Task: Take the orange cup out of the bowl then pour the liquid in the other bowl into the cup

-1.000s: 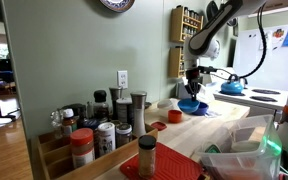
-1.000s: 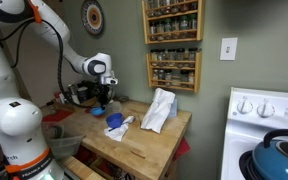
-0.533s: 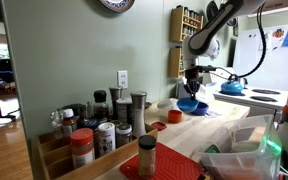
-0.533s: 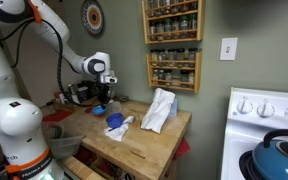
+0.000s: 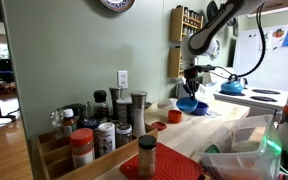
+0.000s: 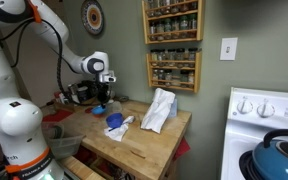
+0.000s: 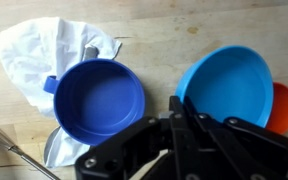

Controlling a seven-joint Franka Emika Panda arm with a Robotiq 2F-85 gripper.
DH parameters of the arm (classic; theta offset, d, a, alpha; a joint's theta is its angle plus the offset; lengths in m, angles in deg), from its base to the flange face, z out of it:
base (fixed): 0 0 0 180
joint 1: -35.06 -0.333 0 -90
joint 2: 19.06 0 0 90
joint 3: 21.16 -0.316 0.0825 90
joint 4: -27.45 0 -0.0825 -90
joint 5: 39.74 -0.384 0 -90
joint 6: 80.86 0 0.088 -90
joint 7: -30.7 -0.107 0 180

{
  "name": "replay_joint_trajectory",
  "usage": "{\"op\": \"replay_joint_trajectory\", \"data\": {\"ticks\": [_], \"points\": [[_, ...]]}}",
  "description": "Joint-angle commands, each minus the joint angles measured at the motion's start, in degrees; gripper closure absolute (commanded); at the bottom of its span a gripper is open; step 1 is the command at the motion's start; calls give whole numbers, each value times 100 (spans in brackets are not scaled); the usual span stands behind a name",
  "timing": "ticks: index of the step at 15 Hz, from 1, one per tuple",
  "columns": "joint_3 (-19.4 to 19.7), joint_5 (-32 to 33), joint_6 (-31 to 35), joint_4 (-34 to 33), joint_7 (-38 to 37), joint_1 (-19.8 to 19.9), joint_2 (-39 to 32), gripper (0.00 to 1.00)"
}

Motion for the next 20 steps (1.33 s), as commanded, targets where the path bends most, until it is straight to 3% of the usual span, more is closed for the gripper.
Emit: {"op": "replay_joint_trajectory", "data": {"ticks": [1, 20], "points": [[-47, 237, -205, -70, -301, -51, 10, 99], [-178, 625, -529, -249, -1005, -156, 12, 99]]}}
